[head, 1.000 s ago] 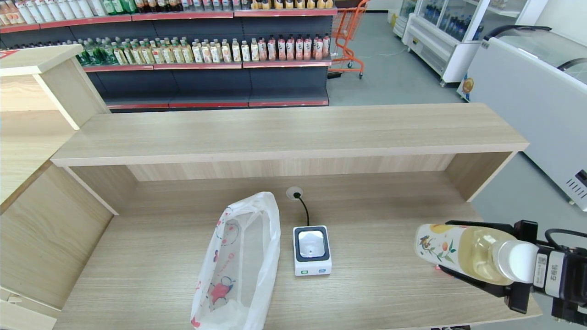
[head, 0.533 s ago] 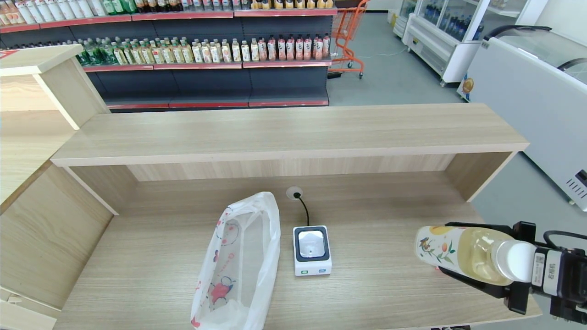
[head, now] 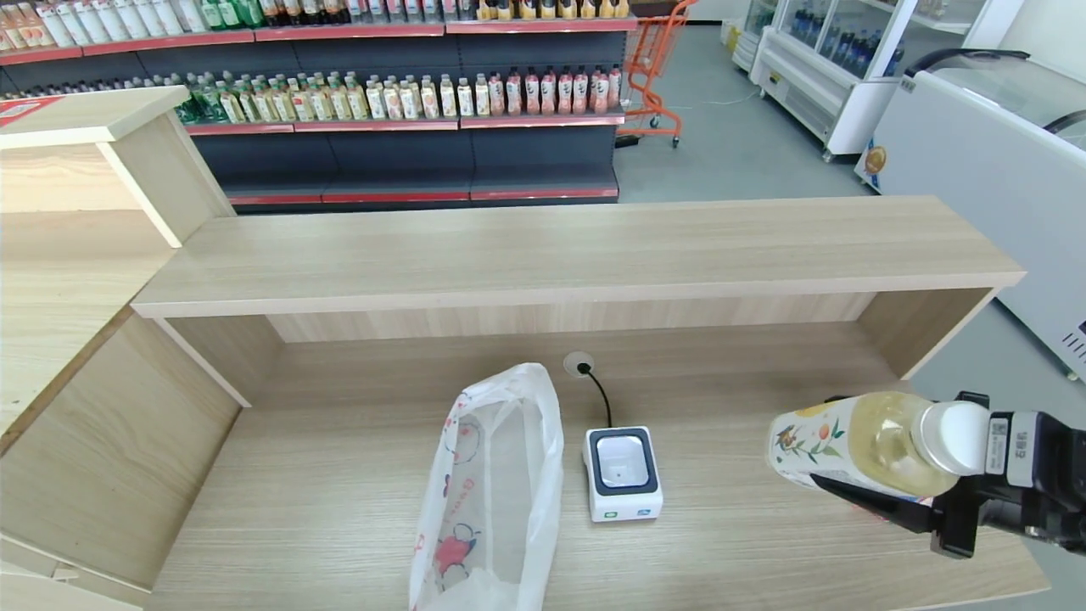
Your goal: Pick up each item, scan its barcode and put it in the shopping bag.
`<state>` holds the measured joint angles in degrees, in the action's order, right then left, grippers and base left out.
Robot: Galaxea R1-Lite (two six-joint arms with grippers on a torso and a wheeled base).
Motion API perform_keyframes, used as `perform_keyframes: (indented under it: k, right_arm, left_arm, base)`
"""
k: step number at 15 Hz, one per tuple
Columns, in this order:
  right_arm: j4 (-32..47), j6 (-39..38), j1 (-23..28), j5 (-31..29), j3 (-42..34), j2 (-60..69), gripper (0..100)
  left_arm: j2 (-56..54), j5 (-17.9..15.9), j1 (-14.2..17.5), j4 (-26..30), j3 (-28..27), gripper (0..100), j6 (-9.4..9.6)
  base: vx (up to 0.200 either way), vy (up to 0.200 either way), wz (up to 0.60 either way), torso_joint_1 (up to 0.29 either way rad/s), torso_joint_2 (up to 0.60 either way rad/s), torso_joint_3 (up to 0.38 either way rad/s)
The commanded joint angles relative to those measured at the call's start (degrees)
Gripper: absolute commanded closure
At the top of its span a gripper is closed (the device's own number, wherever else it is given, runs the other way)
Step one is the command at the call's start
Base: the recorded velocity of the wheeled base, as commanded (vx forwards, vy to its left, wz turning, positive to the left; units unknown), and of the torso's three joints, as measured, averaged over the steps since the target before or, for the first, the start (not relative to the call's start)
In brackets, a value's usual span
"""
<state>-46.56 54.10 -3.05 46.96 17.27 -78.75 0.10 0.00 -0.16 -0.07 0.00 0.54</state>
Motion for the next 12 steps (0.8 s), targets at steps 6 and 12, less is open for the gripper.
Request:
perform_keyframes:
  k: [6,12]
  right_arm:
    - [-0.03,-0.22,10.96,5.78,6.98,-14.32,100]
    - [-11.80,4.96,10.43,11.66,8.65,-27.68,100]
  left_arm:
    - [-0.01,0.09,-0.02,-0.01,0.00,0,0.08]
    - [-0.01,0.09,-0.02,-0.01,0.00,0,0.08]
  base:
    - [0.000,0.033,0.00,0.000,0.00,0.000]
    - [0.000,0.000,0.00,0.000,0.00,0.000]
